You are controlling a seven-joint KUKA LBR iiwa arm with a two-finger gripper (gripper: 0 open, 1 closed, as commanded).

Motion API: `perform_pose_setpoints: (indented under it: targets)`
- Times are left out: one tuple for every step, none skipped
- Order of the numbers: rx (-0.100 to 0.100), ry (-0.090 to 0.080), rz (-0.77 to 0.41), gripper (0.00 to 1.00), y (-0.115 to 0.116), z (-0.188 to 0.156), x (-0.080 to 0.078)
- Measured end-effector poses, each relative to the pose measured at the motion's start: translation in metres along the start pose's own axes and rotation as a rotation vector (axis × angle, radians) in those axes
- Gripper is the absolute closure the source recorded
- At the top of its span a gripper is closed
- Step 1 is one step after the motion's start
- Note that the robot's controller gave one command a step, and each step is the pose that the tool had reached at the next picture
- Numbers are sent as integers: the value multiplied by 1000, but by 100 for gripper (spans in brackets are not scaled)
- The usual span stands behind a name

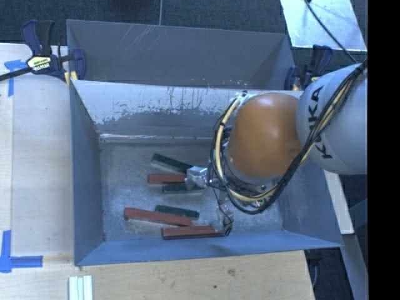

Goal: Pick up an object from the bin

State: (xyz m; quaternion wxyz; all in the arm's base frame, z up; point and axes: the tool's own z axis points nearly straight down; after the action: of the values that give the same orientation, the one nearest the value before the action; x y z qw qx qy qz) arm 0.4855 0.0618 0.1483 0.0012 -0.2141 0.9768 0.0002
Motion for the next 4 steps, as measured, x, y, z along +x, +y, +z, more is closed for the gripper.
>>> perform_pose_setpoints:
  targets:
    - [-1,5,16,0,37,75,-21]
    - [-1,5,21,100,35,70,-21]
    - [1,0,-41,100,22,59,-10]
    - [1,-3,-54,100,14,26,-15]
